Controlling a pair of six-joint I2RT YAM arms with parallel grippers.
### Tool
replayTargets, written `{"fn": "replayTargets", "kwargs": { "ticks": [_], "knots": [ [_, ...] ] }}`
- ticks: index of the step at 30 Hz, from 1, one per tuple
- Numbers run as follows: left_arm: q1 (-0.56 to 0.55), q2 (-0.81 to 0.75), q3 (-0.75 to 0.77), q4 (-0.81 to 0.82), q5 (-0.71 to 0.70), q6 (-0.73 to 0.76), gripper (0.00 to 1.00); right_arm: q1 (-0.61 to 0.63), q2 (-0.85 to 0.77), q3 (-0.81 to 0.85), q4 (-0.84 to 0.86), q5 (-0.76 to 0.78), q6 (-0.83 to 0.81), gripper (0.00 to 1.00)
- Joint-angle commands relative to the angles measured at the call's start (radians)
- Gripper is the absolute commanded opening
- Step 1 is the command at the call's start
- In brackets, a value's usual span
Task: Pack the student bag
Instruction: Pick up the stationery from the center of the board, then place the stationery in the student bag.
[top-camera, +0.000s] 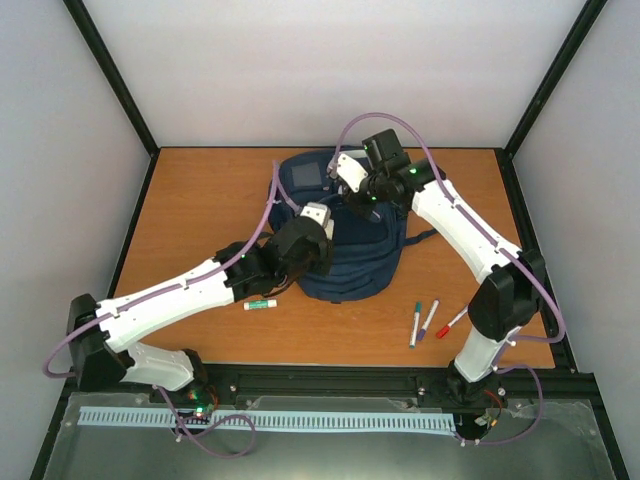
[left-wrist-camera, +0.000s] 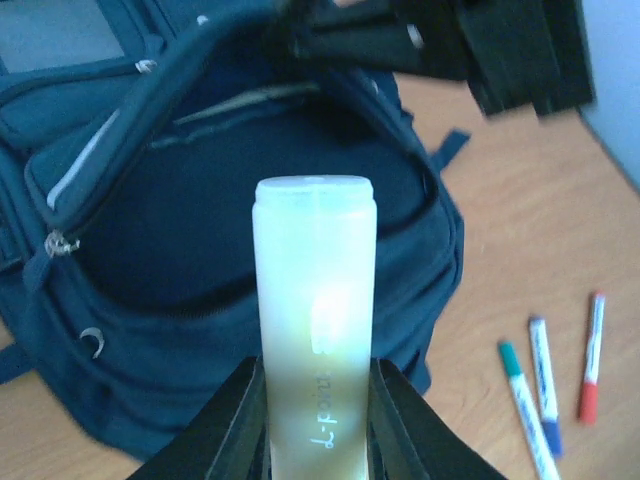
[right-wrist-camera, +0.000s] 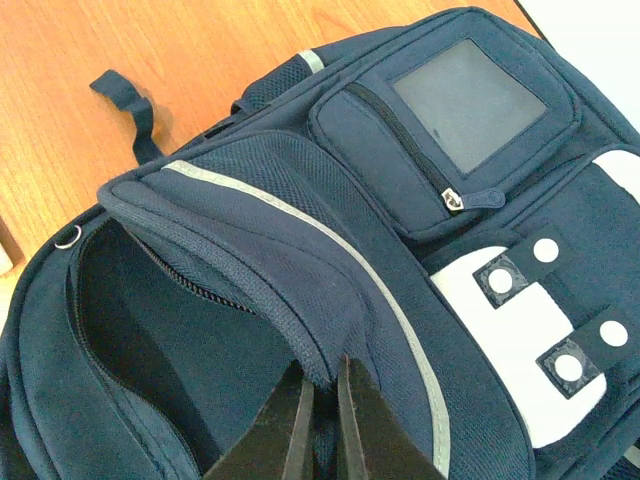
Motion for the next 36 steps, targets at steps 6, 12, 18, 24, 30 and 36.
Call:
{"fn": "replayTargets", "kwargs": {
  "ticks": [6,12,18,24,30,36],
  "knots": [
    [0.134,0.028,-0.114,0.429,0.018,-0.478,0.01,-0.006,0.019,0.114,0.051,-0.058,0.082,0.03],
    [0.134,0.055,-0.161,0.501,-0.026,-0.741,0.01,-0.005,0.038,0.132,0.043,-0.076,0.100,0.03],
    [0.136,0.102,-0.149,0.475,-0.050,-0.930,0.01,-0.005,0.046,0.137,0.041,-0.084,0.109,0.03],
    [0.158,0.163,-0.110,0.430,-0.047,-1.090,0.01,-0.005,0.043,0.133,0.038,-0.093,0.112,0.03],
    [0.188,0.202,-0.075,0.459,-0.028,-1.093,0.33,-0.005,0.033,0.123,0.038,-0.095,0.110,0.03],
    [0.188,0.170,-0.061,0.459,0.000,-0.980,0.62,-0.007,0.026,0.101,0.045,-0.098,0.108,0.03]
  ]
}}
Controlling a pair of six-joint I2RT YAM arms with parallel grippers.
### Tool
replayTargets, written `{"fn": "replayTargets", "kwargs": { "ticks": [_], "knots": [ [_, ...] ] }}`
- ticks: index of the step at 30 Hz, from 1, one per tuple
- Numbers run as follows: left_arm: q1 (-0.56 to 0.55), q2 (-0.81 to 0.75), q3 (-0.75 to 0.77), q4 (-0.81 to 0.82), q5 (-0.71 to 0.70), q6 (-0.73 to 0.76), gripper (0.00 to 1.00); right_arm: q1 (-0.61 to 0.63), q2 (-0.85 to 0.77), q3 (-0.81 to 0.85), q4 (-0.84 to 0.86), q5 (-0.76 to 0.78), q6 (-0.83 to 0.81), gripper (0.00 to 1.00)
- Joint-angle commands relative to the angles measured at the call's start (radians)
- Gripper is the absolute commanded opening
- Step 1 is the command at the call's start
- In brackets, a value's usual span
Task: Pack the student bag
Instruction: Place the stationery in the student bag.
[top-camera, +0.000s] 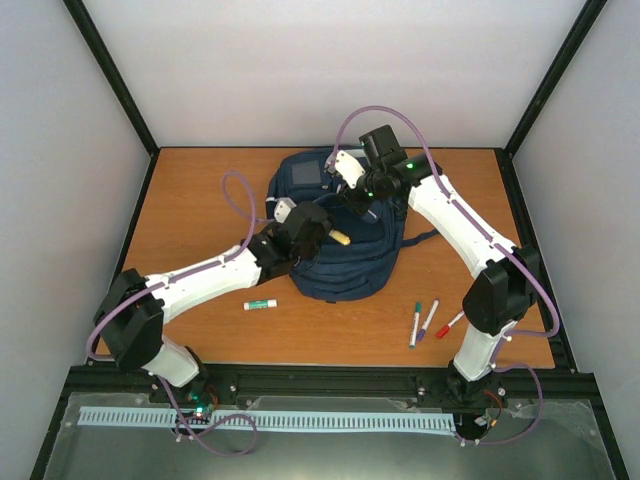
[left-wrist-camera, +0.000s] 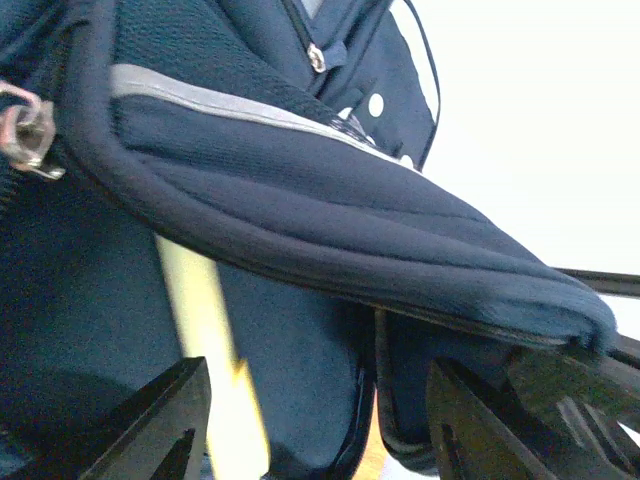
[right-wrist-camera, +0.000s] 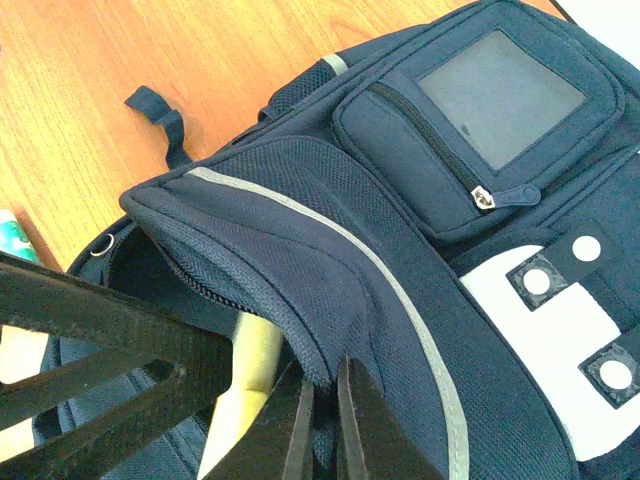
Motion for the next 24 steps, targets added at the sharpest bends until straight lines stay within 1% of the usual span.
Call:
{"fn": "replayTargets", "kwargs": {
  "ticks": [1,3,6,8,11,13,14,19,22,24],
  "knots": [
    [0.003,-0.047,0.055,0.002,0.030,0.079,0.63,-0.007,-0.028,0.018,0.098,-0.046,0.024,0.03],
    [0.003,-0.071,0.056,-0.032,0.073,0.124,0.64,-0.009,-0.033,0.011,0.100,-0.049,0.024,0.03],
    [0.003,-0.124,0.041,-0.130,0.147,0.183,0.65,-0.019,-0.043,-0.010,0.113,-0.058,0.024,0.03],
    [0.003,-0.175,-0.005,-0.185,0.200,0.220,0.65,-0.026,-0.050,-0.028,0.123,-0.064,0.023,0.03],
    [0.003,-0.270,-0.104,-0.266,0.230,0.216,0.65,-0.032,-0.070,-0.072,0.153,-0.076,0.013,0.03],
    [0.003,-0.338,-0.175,-0.303,0.230,0.191,0.64,-0.032,-0.082,-0.101,0.171,-0.095,0.011,0.03],
    [0.003,-0.367,-0.206,-0.352,0.218,0.173,0.64,-0.033,-0.084,-0.112,0.174,-0.104,0.012,0.03],
    [0.003,-0.502,-0.340,-0.519,0.152,0.020,0.59,-0.032,-0.088,-0.161,0.190,-0.140,0.013,0.03],
    [0.003,-0.532,-0.384,-0.586,0.147,-0.081,0.59,-0.033,-0.088,-0.180,0.194,-0.155,0.010,0.03],
    [0.003,-0.535,-0.415,-0.594,0.163,-0.132,0.58,-0.032,-0.086,-0.188,0.195,-0.161,0.005,0.03]
  ]
}}
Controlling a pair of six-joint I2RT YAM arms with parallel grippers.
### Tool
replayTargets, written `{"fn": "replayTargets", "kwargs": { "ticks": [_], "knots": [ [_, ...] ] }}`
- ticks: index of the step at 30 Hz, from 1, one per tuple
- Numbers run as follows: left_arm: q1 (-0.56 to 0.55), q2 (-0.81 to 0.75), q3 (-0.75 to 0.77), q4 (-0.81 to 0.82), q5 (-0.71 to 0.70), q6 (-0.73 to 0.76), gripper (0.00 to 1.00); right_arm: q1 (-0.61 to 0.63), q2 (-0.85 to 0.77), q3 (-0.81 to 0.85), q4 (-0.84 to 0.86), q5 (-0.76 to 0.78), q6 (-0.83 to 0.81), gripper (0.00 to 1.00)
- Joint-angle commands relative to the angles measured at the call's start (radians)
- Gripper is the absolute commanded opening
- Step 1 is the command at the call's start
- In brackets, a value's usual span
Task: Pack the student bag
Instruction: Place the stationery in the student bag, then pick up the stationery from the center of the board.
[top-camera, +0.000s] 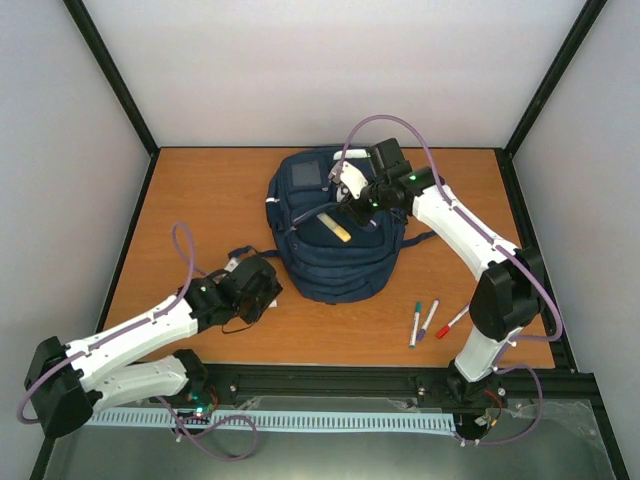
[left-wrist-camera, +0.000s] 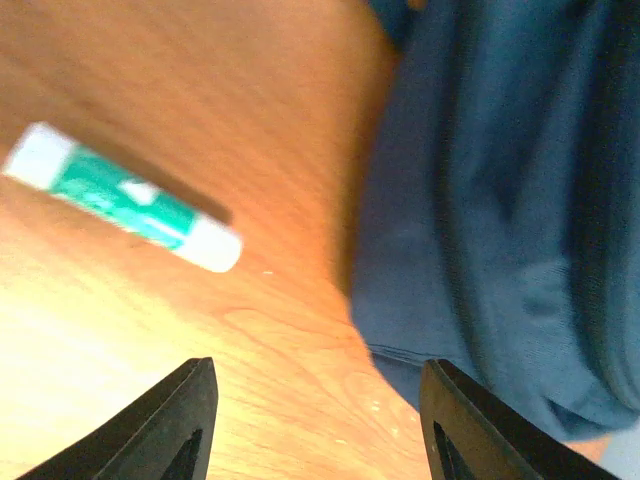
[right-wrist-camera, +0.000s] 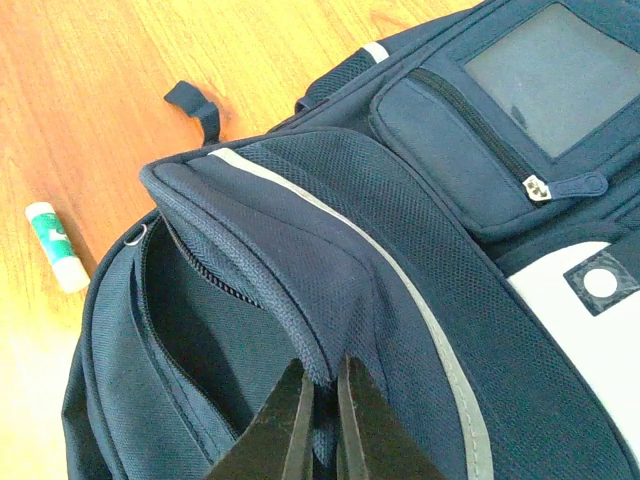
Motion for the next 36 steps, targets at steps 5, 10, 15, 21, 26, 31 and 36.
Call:
{"fn": "replayTargets", "kwargs": {
  "ticks": [5,10,15,21,26,31,36],
  "knots": [
    [0.007,-0.006,-0.086,-0.071,-0.028,-0.217,0.55,-0.004,-0.039,-0.033,0.073,-0.067,0.004,0.03],
    [0.083,0.072,-0.049,-0.111,0.018,-0.229,0.49,-0.004,-0.048,-0.045,0.074,-0.077,0.001,0.03],
    [0.133,0.103,-0.059,-0.073,0.054,-0.232,0.49,-0.004,-0.052,-0.055,0.075,-0.084,-0.002,0.03],
    [0.192,0.141,-0.056,-0.041,0.078,-0.213,0.49,-0.004,-0.050,-0.066,0.078,-0.094,-0.004,0.03],
    [0.270,0.230,-0.017,-0.056,0.155,-0.151,0.46,-0.003,-0.047,-0.066,0.076,-0.102,-0.005,0.03],
    [0.303,0.343,0.032,-0.055,0.234,-0.089,0.42,-0.004,-0.049,-0.067,0.075,-0.104,-0.008,0.03],
    [0.306,0.400,0.055,-0.037,0.246,-0.078,0.39,-0.004,-0.051,-0.068,0.073,-0.106,-0.010,0.03]
  ]
}}
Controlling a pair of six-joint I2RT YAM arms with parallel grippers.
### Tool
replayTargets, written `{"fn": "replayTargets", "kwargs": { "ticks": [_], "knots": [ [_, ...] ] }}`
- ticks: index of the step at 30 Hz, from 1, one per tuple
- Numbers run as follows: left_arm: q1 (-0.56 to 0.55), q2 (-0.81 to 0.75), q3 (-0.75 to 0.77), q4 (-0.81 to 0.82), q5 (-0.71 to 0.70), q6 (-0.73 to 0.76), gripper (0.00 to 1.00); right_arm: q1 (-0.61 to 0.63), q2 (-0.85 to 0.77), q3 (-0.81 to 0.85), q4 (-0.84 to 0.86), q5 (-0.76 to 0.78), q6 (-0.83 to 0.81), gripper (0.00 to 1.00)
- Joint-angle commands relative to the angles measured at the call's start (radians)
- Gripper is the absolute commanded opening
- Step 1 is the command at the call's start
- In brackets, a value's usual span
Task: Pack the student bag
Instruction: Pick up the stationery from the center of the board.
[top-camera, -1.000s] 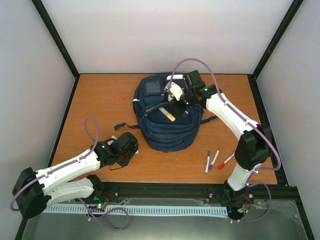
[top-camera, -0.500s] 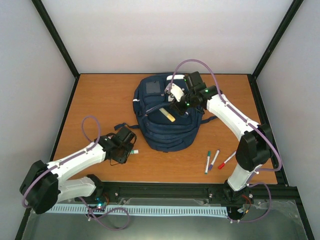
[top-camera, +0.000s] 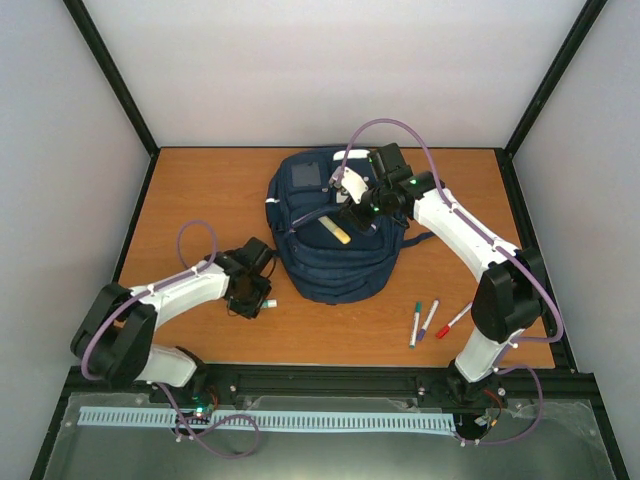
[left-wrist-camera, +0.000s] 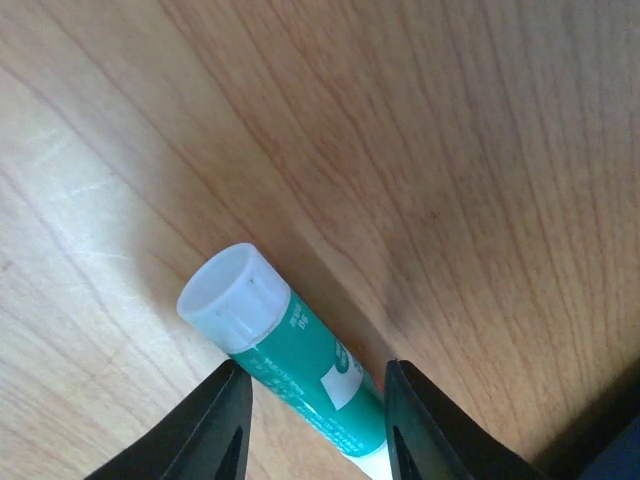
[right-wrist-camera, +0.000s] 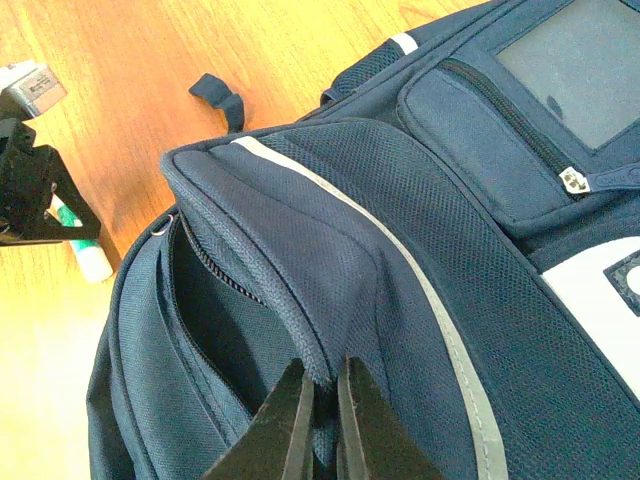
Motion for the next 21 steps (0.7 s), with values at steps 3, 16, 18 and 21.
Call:
{"fn": "replayTargets", "kwargs": {
  "ticks": [3,16,18,21],
  "knots": [
    [0.012,0.080,0.074,-0.005,0.057,0.055,0.37,-0.003,-0.037,-0.008,0.044,-0.052,-0.007,0.03],
    [0.007,0.103,0.156,-0.041,0.087,0.154,0.15,-0.003,-0.054,-0.007,0.040,-0.056,-0.007,0.03],
    [-0.005,0.040,0.182,-0.043,0.075,0.196,0.13,-0.002,-0.052,-0.003,0.038,-0.058,-0.002,0.03],
    [-0.032,-0.060,0.212,0.010,0.078,0.261,0.10,-0.002,-0.046,0.007,0.034,-0.063,0.006,0.03]
  ]
}}
